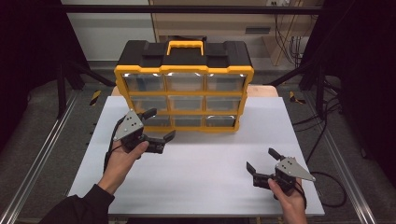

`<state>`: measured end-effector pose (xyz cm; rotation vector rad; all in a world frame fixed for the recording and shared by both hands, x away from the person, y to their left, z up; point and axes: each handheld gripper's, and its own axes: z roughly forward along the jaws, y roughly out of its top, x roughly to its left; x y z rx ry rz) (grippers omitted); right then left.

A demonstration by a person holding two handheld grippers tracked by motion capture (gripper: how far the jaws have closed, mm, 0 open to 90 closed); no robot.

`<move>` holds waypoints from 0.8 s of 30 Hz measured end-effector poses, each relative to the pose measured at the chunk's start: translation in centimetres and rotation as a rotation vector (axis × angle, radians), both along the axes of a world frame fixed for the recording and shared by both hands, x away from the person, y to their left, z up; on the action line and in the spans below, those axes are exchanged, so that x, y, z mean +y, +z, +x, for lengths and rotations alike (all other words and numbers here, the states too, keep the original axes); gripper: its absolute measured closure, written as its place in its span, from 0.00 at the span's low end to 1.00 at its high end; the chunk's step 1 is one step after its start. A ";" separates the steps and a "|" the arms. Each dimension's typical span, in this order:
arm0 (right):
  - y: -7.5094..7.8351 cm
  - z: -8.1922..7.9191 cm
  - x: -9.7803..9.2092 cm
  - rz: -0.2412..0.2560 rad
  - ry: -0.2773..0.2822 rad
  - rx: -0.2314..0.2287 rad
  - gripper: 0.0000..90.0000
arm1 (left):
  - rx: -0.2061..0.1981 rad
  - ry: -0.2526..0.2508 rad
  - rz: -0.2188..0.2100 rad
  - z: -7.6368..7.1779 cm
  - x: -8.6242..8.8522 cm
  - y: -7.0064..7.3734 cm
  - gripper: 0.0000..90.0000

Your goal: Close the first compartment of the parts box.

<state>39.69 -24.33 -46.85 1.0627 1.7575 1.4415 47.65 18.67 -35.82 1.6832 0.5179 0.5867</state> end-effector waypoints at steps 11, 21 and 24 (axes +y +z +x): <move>0.0 0.0 0.0 -0.001 -0.002 -0.003 0.04 | 0.003 0.010 -0.001 -0.7 1.3 -0.8 0.02; 0.0 0.0 0.0 -0.001 -0.003 -0.003 0.04 | -0.009 0.021 0.007 -1.3 2.5 -1.4 0.02; 0.0 0.0 0.0 0.000 0.000 -0.004 0.04 | -0.013 0.027 0.007 -1.5 3.1 -1.4 0.02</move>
